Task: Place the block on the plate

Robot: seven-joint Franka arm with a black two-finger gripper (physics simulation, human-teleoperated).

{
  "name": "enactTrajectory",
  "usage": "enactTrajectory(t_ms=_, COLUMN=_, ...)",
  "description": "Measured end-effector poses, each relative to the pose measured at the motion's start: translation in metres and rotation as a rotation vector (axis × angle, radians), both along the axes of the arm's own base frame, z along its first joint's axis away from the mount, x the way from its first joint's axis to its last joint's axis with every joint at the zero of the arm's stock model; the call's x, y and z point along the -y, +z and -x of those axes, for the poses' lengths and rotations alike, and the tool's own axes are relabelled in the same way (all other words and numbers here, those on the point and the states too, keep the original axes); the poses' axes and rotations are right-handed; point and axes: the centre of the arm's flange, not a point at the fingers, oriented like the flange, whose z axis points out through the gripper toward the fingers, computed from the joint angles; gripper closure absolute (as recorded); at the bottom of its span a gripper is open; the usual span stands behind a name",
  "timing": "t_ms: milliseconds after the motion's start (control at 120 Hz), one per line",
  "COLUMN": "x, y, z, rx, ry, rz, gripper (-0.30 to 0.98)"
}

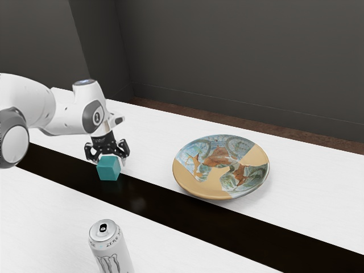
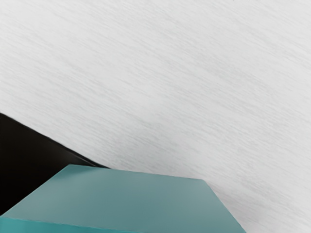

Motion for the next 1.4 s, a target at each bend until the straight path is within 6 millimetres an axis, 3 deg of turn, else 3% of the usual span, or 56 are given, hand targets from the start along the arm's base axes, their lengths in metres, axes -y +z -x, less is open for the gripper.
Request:
enactTrajectory(t_ms=267, x=-0.01, y=-0.001, z=0.002, rx=0.0, ry=0.029, rz=0.003, gripper=0.01)
enactTrajectory(t_ms=625, x=-0.011, y=-0.007, z=0.003, rx=-0.005, ry=0.045, rz=0.013, gripper=0.25)
enactTrajectory(t_ms=783, x=-0.011, y=-0.006, z=0.003, rx=-0.004, ry=0.049, rz=0.011, gripper=0.28)
enactTrajectory(t_ms=950, x=-0.012, y=0.007, z=-0.001, rx=0.015, ry=0.05, rz=0.006, gripper=0.31)
enactTrajectory(t_ms=1025, x=-0.007, y=0.023, z=-0.009, rx=0.04, ry=0.038, rz=0.003, gripper=0.31)
enactTrajectory(t_ms=1100, x=0.011, y=0.044, z=-0.021, rx=0.067, ry=0.004, rz=0.005, gripper=0.32)
enactTrajectory(t_ms=1200, x=0.055, y=0.079, z=-0.045, rx=0.103, ry=-0.079, rz=-0.011, gripper=0.31)
enactTrajectory(t_ms=1325, x=0.14, y=0.121, z=-0.082, rx=0.134, ry=-0.224, rz=-0.055, gripper=0.28)
enactTrajectory(t_ms=1400, x=0.197, y=0.12, z=-0.108, rx=0.125, ry=-0.307, rz=-0.065, gripper=0.27)
